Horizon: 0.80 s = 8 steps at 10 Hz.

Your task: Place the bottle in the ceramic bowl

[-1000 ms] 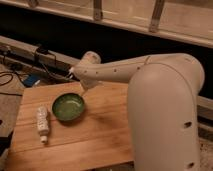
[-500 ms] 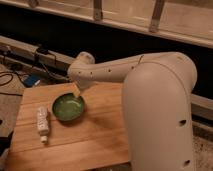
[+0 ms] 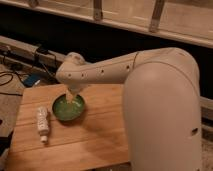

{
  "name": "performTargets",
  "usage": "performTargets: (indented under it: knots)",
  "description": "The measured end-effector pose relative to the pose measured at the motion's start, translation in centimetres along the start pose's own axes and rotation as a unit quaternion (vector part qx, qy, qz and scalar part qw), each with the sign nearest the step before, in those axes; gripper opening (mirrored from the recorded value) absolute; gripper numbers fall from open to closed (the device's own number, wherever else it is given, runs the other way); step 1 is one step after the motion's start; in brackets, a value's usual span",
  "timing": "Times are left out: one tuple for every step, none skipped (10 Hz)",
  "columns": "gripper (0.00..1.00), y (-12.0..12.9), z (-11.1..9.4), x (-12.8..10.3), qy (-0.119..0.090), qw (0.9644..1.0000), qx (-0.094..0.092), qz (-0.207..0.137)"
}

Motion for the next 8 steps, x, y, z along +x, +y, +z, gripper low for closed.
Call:
performTargets:
  knots:
    - [0.8,1.4,-0.3,0.3,0.0,0.9999,-0.007,-0.011]
    - [0.8,2.6,-0.4,0.5,0.0,0.9997,-0.015,-0.018]
    - [0.8,4.3,-0.4,0.6,-0.002,0.9993,-0.03,-0.024]
    - [0.8,6.3,0.4,0.8,-0.004,0.9983,-0.052,-0.025]
    - [0.8,7.6,1.1,0.7,-0.004,0.9977,-0.065,-0.019]
    - [0.8,9.9,1.9,0.5,-0.004,0.9966,-0.081,-0.016]
    - [0.8,11.9,2.2,0.2,-0.004,0.9956,-0.092,-0.018]
    - [0.8,12.1,2.2,0.1,-0.005,0.9955,-0.093,-0.019]
